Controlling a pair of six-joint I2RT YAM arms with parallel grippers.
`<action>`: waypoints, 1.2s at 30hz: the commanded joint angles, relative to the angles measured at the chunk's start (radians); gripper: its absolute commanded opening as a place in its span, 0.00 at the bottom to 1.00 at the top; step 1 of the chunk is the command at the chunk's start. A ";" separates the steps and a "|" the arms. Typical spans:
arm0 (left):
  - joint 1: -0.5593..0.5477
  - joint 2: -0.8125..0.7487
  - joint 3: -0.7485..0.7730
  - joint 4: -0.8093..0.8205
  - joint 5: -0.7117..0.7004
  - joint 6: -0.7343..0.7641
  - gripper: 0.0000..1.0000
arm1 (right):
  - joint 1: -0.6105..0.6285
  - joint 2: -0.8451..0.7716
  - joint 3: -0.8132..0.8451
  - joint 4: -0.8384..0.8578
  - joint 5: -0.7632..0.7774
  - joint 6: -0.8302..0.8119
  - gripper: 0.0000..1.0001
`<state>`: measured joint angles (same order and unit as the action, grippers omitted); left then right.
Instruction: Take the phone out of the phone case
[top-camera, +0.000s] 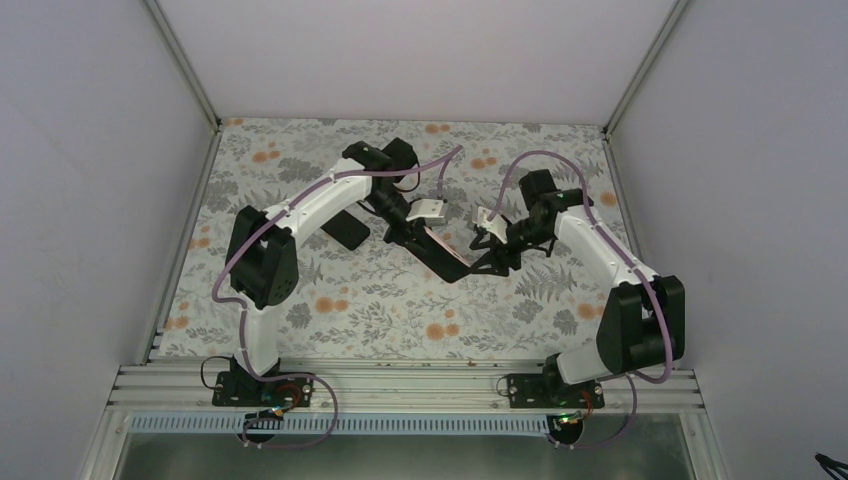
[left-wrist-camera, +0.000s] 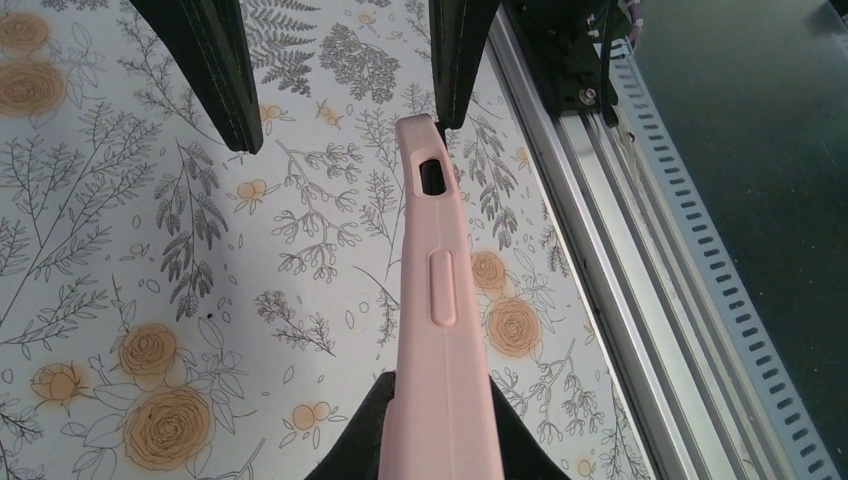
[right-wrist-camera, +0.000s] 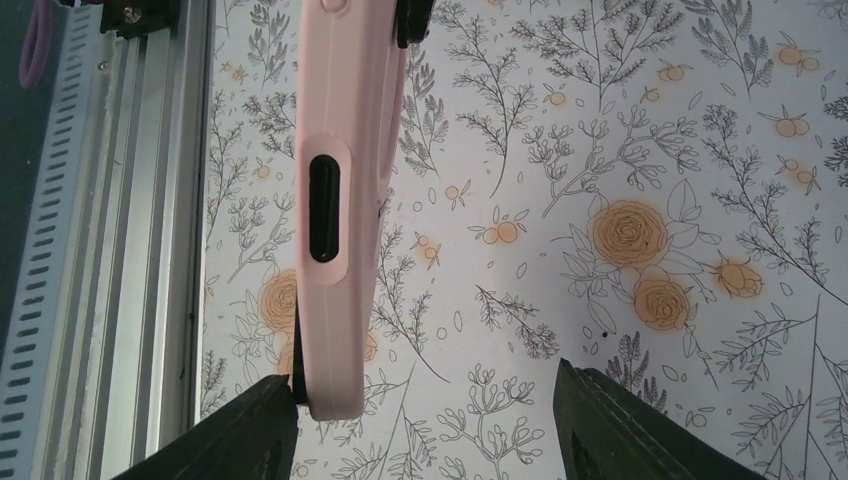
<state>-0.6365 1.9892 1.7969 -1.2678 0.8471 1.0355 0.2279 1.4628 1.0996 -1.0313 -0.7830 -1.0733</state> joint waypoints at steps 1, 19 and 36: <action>-0.017 -0.052 0.012 -0.029 0.077 0.030 0.02 | -0.010 0.007 0.035 0.027 0.023 -0.024 0.66; -0.018 -0.049 0.053 -0.065 0.093 0.038 0.02 | -0.035 0.026 0.017 0.075 0.050 -0.025 0.64; 0.001 -0.025 0.065 -0.018 0.088 0.013 0.02 | -0.018 -0.143 -0.051 -0.074 -0.038 -0.050 0.71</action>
<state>-0.6407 1.9739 1.8236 -1.3045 0.8715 1.0477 0.1963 1.3304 1.0645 -1.1004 -0.7631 -1.1324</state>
